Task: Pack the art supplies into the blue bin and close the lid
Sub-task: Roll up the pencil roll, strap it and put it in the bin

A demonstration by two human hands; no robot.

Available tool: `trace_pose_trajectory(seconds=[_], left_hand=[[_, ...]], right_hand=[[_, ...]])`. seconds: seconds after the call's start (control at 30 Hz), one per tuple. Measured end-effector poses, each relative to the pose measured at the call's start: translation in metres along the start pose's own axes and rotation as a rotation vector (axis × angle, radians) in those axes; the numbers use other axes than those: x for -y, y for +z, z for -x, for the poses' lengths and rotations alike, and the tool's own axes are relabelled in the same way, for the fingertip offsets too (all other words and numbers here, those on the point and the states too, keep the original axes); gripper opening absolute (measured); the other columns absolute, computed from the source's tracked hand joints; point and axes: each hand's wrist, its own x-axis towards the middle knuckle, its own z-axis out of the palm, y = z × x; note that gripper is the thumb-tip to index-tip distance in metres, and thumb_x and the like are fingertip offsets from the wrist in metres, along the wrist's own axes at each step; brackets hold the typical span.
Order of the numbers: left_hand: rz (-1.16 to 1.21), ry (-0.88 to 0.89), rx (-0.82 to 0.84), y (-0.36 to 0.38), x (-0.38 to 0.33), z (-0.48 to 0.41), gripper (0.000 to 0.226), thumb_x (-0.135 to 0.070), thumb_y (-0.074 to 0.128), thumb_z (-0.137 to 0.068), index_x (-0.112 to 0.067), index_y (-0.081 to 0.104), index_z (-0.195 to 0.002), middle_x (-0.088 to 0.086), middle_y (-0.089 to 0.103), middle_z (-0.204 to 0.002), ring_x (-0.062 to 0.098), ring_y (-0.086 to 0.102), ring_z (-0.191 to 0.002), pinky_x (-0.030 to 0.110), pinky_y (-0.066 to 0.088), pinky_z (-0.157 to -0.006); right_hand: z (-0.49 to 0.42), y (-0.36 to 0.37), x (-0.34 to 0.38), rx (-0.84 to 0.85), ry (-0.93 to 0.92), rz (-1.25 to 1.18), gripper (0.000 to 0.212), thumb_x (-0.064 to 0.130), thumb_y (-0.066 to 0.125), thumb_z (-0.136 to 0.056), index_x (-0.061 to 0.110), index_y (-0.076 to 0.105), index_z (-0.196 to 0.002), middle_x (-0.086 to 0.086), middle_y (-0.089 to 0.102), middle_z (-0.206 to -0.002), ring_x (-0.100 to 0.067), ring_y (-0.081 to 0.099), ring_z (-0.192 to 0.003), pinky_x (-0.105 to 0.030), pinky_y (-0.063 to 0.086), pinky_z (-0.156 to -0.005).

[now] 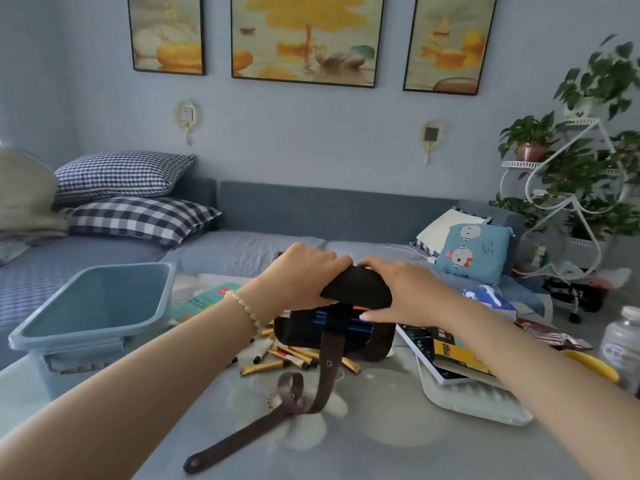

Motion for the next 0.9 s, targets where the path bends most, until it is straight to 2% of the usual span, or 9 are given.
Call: trace_pose_trajectory(seconds=[0.07,0.13,0.2,0.3,0.37,0.57,0.77,0.83,0.9], left_hand=[[-0.149,0.115,-0.185,0.009,-0.004,0.005,0.05,-0.04,0.075,-0.067,-0.017,0.057,-0.107,0.001,0.062,-0.079,0.022,0.062,-0.065,0.03,0.041,-0.053],[-0.17,0.132,-0.263,0.016,-0.005,0.009,0.058,-0.042,0.078,-0.062,-0.016,0.058,-0.11,0.002,0.062,-0.08,0.021,0.06,-0.064,0.031,0.047,-0.054],[-0.026,0.072,-0.195,0.012,-0.006,0.009,0.061,-0.052,0.07,-0.069,-0.021,0.053,-0.118,-0.001,0.064,-0.091,0.02,0.062,-0.074,0.034,0.051,-0.063],[0.341,-0.173,0.2,-0.004,-0.005,0.002,0.068,-0.067,0.063,-0.069,-0.032,0.044,-0.124,-0.011,0.063,-0.107,0.015,0.061,-0.093,0.035,0.051,-0.081],[0.369,-0.212,0.253,-0.009,-0.004,-0.004,0.066,-0.067,0.064,-0.068,-0.032,0.046,-0.121,-0.012,0.064,-0.105,0.015,0.061,-0.093,0.034,0.05,-0.081],[-0.059,0.051,-0.278,0.003,-0.003,0.004,0.052,-0.043,0.076,-0.064,-0.017,0.062,-0.106,-0.002,0.064,-0.08,0.02,0.061,-0.063,0.028,0.045,-0.051],[0.135,-0.203,0.064,-0.013,0.0,-0.004,0.063,-0.055,0.062,-0.074,-0.029,0.044,-0.127,-0.011,0.062,-0.108,0.016,0.063,-0.092,0.029,0.045,-0.071],[0.081,-0.154,0.038,-0.018,0.001,-0.004,0.056,-0.048,0.062,-0.078,-0.025,0.047,-0.127,-0.007,0.063,-0.109,0.019,0.063,-0.092,0.03,0.047,-0.072],[-0.06,-0.013,-0.12,-0.015,0.004,0.002,0.05,-0.032,0.067,-0.079,-0.016,0.053,-0.124,0.002,0.065,-0.109,0.025,0.064,-0.091,0.038,0.051,-0.077]], right_hand=[[0.001,-0.008,-0.003,0.214,0.108,-0.18,0.075,0.053,0.075,-0.07,0.035,0.037,-0.132,0.01,0.057,-0.12,-0.012,0.055,-0.104,-0.03,0.047,-0.087],[0.004,-0.006,-0.004,0.214,0.142,-0.202,0.071,0.053,0.075,-0.068,0.036,0.041,-0.128,0.011,0.059,-0.117,-0.011,0.056,-0.101,-0.032,0.049,-0.087],[0.008,0.003,-0.004,0.035,0.102,-0.086,0.068,0.052,0.074,-0.068,0.036,0.045,-0.127,0.012,0.061,-0.112,-0.013,0.059,-0.097,-0.032,0.051,-0.082],[0.008,0.02,-0.01,-0.387,-0.128,0.306,0.067,0.038,0.08,-0.059,0.021,0.057,-0.119,0.0,0.066,-0.103,-0.023,0.065,-0.087,-0.034,0.052,-0.072],[0.006,0.024,-0.013,-0.496,-0.18,0.402,0.07,0.034,0.083,-0.052,0.016,0.059,-0.115,-0.004,0.066,-0.098,-0.026,0.066,-0.083,-0.037,0.053,-0.07],[0.003,0.003,-0.003,-0.178,-0.028,0.065,0.069,0.05,0.071,-0.068,0.033,0.043,-0.129,0.011,0.061,-0.115,-0.015,0.06,-0.1,-0.03,0.048,-0.08],[0.003,0.017,0.001,-0.603,-0.148,0.359,0.07,0.027,0.085,-0.052,0.012,0.06,-0.116,-0.007,0.067,-0.097,-0.027,0.066,-0.083,-0.038,0.054,-0.073],[0.004,0.012,0.006,-0.562,-0.127,0.32,0.074,0.033,0.084,-0.056,0.016,0.055,-0.123,-0.004,0.065,-0.105,-0.025,0.065,-0.089,-0.037,0.053,-0.076],[0.006,0.001,0.011,-0.332,-0.026,0.089,0.082,0.048,0.078,-0.063,0.029,0.042,-0.134,0.008,0.06,-0.118,-0.017,0.06,-0.102,-0.033,0.05,-0.082]])
